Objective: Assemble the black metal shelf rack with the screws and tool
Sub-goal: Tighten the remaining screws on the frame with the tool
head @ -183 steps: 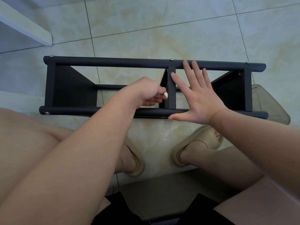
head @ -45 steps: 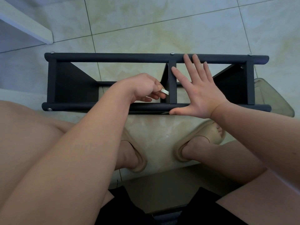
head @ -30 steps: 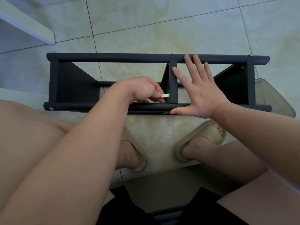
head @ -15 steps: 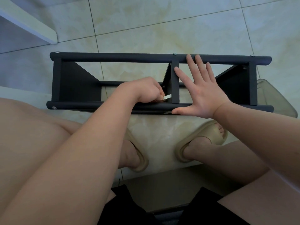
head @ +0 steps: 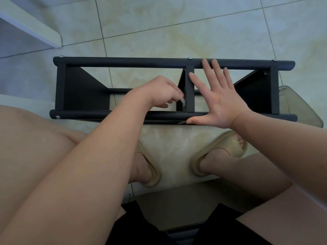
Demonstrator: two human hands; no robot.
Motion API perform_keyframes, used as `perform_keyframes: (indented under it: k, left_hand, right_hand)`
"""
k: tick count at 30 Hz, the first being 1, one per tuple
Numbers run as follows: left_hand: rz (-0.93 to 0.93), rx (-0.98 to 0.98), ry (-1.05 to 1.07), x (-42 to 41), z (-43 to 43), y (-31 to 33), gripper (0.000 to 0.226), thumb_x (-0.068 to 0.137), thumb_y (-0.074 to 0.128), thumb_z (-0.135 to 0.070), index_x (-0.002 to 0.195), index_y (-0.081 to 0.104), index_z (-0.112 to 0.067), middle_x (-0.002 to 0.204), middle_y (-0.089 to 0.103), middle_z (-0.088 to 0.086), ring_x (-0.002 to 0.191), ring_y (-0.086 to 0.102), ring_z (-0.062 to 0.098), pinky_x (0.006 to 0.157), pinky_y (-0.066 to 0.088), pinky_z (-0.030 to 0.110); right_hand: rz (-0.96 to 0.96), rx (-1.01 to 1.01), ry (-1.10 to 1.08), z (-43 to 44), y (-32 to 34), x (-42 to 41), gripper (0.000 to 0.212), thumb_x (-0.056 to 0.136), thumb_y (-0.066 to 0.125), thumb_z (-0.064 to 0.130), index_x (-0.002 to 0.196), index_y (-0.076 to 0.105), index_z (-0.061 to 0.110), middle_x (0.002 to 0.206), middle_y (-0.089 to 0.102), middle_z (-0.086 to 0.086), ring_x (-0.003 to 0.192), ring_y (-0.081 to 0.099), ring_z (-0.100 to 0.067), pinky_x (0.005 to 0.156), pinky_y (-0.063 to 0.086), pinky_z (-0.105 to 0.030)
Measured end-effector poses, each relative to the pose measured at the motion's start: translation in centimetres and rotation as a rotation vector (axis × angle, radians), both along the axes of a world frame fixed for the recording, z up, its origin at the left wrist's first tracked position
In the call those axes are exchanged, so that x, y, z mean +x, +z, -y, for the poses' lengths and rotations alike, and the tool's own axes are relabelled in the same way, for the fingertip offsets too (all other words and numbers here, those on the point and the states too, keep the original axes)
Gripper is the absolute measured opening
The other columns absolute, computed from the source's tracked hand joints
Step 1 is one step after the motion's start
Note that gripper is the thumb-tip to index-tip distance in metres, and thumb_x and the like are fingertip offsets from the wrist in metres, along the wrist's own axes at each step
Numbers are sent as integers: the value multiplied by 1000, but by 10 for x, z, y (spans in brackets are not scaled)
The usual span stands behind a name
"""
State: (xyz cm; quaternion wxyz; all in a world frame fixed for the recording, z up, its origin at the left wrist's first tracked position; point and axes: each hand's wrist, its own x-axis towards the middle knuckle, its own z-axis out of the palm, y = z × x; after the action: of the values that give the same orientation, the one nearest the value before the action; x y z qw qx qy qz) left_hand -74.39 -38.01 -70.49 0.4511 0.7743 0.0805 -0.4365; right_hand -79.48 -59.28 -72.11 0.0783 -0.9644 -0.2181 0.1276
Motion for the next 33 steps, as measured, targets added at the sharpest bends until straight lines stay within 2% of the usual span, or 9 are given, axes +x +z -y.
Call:
perform_keyframes:
  k: [4, 7, 11, 14, 18, 23, 27, 33]
  left_hand:
    - [-109, -79, 199, -2, 8, -3, 3, 92, 69, -18, 89, 67, -17, 80, 68, -2, 76, 67, 11, 70, 53, 27]
    - [-92, -20, 256, -4, 11, -4, 6, 91, 71, -20, 93, 65, -20, 80, 70, -2, 69, 68, 8, 68, 52, 25]
    - [-65, 24, 380, -4, 16, -4, 8, 90, 70, -22, 99, 69, -22, 90, 75, -3, 73, 67, 8, 64, 48, 22]
    - [-118, 19, 450, -1, 20, -2, 14, 92, 68, -25, 105, 70, -21, 85, 76, -7, 69, 68, 6, 65, 48, 23]
    - [-177, -6, 408, -1, 21, 1, 17, 94, 65, -27, 107, 71, -20, 82, 77, -8, 74, 69, 9, 70, 48, 25]
    - [-175, 79, 303, 0, 16, 3, 17, 95, 60, -29, 106, 70, -20, 70, 75, -13, 76, 67, 8, 66, 45, 26]
    - [-187, 56, 327, 0, 17, 2, 18, 95, 61, -28, 108, 69, -19, 75, 76, -10, 75, 67, 9, 65, 45, 25]
    - [-224, 10, 296, 1, 21, 1, 10, 98, 59, -25, 97, 67, -19, 68, 74, -10, 73, 66, 7, 70, 47, 26]
  right_hand:
    - [-1, -3, 2, 0, 0, 0, 121, 72, 36, 94, 164, 11, 20, 168, -6, -22, 154, -8, -45, 124, -1, -62]
    - [-2, -6, 3, 0, 0, 0, 121, 72, 36, 94, 164, 11, 20, 168, -6, -22, 155, -9, -44, 124, -1, -62]
    - [-5, -8, 1, 0, 0, 0, 121, 71, 36, 94, 164, 10, 21, 168, -7, -21, 155, -9, -44, 124, -1, -62]
    - [-5, -5, 0, 0, 0, 0, 121, 72, 37, 94, 164, 10, 21, 168, -7, -21, 155, -9, -44, 124, -1, -62]
    - [2, -1, 2, 0, -1, 0, 121, 72, 38, 94, 164, 11, 21, 168, -6, -21, 155, -9, -44, 124, -1, -62]
    - [3, 1, 3, 0, -1, 0, 121, 72, 37, 94, 164, 10, 22, 169, -7, -20, 155, -10, -43, 124, -1, -62]
    - [-3, -3, 2, 0, -1, 1, 121, 71, 38, 95, 164, 9, 22, 169, -8, -21, 155, -11, -43, 124, -2, -61]
    - [5, 1, 3, 0, -1, 1, 121, 72, 38, 95, 164, 11, 21, 168, -6, -22, 155, -9, -44, 124, -1, -62]
